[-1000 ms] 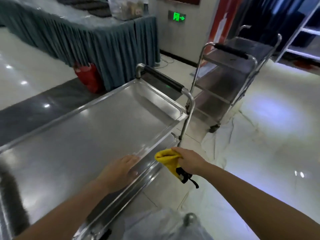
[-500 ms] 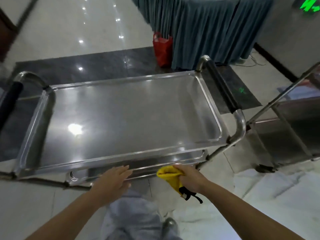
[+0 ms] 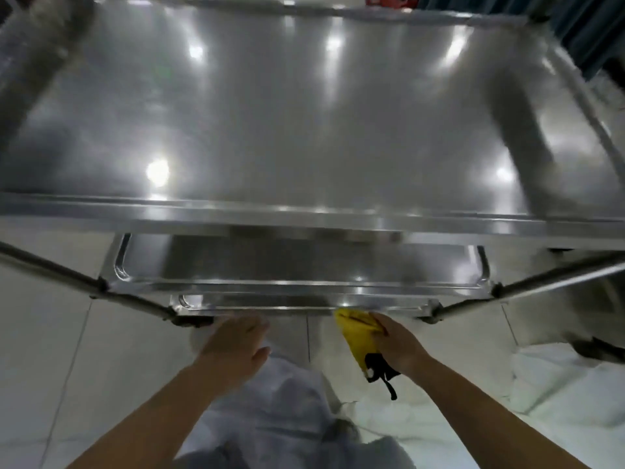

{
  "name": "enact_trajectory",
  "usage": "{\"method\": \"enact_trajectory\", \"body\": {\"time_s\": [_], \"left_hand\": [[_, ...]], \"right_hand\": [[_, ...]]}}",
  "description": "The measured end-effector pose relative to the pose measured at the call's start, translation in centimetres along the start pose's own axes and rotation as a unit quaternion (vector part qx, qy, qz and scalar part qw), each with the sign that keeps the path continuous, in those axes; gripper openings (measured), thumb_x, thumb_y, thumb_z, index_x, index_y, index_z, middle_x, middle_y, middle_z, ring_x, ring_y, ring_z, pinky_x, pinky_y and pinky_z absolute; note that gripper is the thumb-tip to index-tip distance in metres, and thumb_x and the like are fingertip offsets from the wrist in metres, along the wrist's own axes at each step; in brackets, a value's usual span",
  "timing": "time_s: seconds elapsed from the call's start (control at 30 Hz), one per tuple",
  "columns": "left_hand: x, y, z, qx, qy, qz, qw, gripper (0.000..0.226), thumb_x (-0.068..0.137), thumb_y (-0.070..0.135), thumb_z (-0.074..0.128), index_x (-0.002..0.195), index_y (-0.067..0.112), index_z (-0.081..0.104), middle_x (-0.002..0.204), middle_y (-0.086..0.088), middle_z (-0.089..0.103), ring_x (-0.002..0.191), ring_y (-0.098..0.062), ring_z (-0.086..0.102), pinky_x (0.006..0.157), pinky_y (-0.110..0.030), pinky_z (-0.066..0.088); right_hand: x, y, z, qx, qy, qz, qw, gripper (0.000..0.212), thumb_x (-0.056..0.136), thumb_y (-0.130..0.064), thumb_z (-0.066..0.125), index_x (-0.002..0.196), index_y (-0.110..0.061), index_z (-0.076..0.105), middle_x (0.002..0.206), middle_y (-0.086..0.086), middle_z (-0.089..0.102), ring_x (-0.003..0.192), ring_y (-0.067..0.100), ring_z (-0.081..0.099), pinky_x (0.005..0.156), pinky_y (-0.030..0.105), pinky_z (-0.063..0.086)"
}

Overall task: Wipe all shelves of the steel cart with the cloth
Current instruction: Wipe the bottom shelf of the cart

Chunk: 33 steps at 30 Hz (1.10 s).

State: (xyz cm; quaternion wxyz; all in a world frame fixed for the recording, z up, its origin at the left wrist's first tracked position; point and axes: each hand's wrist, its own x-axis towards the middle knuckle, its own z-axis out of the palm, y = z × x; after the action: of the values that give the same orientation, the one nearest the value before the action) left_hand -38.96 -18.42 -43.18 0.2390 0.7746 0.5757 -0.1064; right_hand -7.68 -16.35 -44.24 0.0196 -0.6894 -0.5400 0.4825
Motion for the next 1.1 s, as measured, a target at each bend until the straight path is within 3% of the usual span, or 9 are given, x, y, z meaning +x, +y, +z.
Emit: {"method": "enact_trajectory", "body": {"time_s": [0.23,0.37,0.5,0.6,0.67,0.77,0.97,1.03,1.1], "left_hand": [[11.5,-5.0,15.3,0.054,0.045,-0.041,0.997,0.057,0.098,0.041,0.036,0.15,0.02,0.024,0.154,-0.003,0.032,0.138,-0.02,0.034,0.113,-0.035,0.026],[17.2,-6.4,20.1,0.029,0.192,0.013,0.981,0.056,0.085,0.037,0.045,0.123,-0.001,0.062,0.126,-0.023,0.06,0.109,-0.039,0.063,0.091,-0.054,0.05],[20.0,-7.0,24.3,0.031,0.208,-0.009,0.978,0.055,0.081,0.037,0.05,0.115,-0.004,0.066,0.117,-0.026,0.064,0.102,-0.042,0.065,0.083,-0.059,0.052],[19.7,-7.1,27.9,0.008,0.15,-0.075,0.986,0.063,0.093,0.043,0.043,0.146,0.01,0.035,0.152,-0.016,0.034,0.139,-0.03,0.036,0.112,-0.05,0.028],[19.8,-8.0,29.9,0.037,0.134,-0.091,0.986,0.067,0.095,0.049,0.039,0.152,0.02,0.018,0.16,-0.005,0.017,0.146,-0.019,0.018,0.117,-0.044,0.017],[20.9,-8.9,30.5,0.045,0.155,-0.099,0.982,0.069,0.095,0.051,0.036,0.153,0.02,0.012,0.16,-0.006,0.013,0.147,-0.021,0.014,0.118,-0.045,0.013],[23.3,-9.3,30.2,-0.025,0.184,-0.084,0.979,0.079,0.095,0.053,0.036,0.153,0.015,-0.002,0.161,-0.003,0.011,0.147,-0.018,0.016,0.118,-0.047,0.008],[23.0,-9.9,31.2,0.027,0.157,-0.061,0.985,0.079,0.096,0.056,0.029,0.152,0.016,-0.009,0.162,-0.001,0.0,0.148,-0.013,0.005,0.118,-0.048,0.005],[22.8,-10.2,32.3,0.082,0.151,-0.062,0.983,0.077,0.095,0.06,0.018,0.15,0.018,-0.015,0.16,0.001,-0.013,0.148,-0.012,-0.007,0.118,-0.05,0.002]], "right_hand": [[15.1,9.8,6.0,-0.101,0.125,-0.032,0.987,0.043,0.099,-0.028,0.044,0.142,-0.026,0.04,0.125,0.01,0.062,0.108,0.029,0.06,0.092,0.036,0.046],[22.3,13.0,6.4,-0.156,0.244,-0.115,0.95,0.046,0.092,-0.034,0.056,0.136,-0.031,0.046,0.112,0.003,0.068,0.096,0.023,0.064,0.088,0.039,0.048],[26.3,15.4,9.2,-0.294,0.27,-0.182,0.898,0.052,0.086,-0.023,0.06,0.137,-0.023,0.047,0.122,0.012,0.063,0.11,0.034,0.059,0.093,0.043,0.044],[27.0,17.1,13.7,-0.462,0.167,-0.159,0.856,0.06,0.097,-0.036,0.041,0.151,-0.022,0.02,0.157,0.012,0.024,0.143,0.027,0.026,0.109,0.042,0.029],[27.5,17.7,15.1,-0.482,0.17,-0.16,0.844,0.065,0.098,-0.042,0.038,0.153,-0.02,0.011,0.161,0.011,0.007,0.147,0.028,0.01,0.11,0.048,0.022],[28.8,17.1,15.0,-0.443,0.204,-0.219,0.845,0.069,0.094,-0.049,0.046,0.152,-0.027,0.017,0.161,0.011,0.011,0.146,0.035,0.012,0.107,0.056,0.021],[30.3,18.6,14.6,-0.468,0.192,-0.212,0.836,0.062,0.097,-0.056,0.027,0.147,-0.043,-0.008,0.162,-0.004,-0.005,0.149,0.029,0.0,0.111,0.053,0.021],[29.7,20.8,12.5,-0.478,0.201,-0.208,0.83,0.059,0.098,-0.056,0.024,0.143,-0.043,-0.012,0.161,-0.006,-0.004,0.149,0.026,0.0,0.111,0.052,0.021],[29.5,23.4,10.1,-0.435,0.234,-0.138,0.858,0.057,0.097,-0.06,0.018,0.143,-0.043,-0.011,0.161,-0.007,-0.005,0.149,0.024,-0.001,0.112,0.054,0.019]]}}
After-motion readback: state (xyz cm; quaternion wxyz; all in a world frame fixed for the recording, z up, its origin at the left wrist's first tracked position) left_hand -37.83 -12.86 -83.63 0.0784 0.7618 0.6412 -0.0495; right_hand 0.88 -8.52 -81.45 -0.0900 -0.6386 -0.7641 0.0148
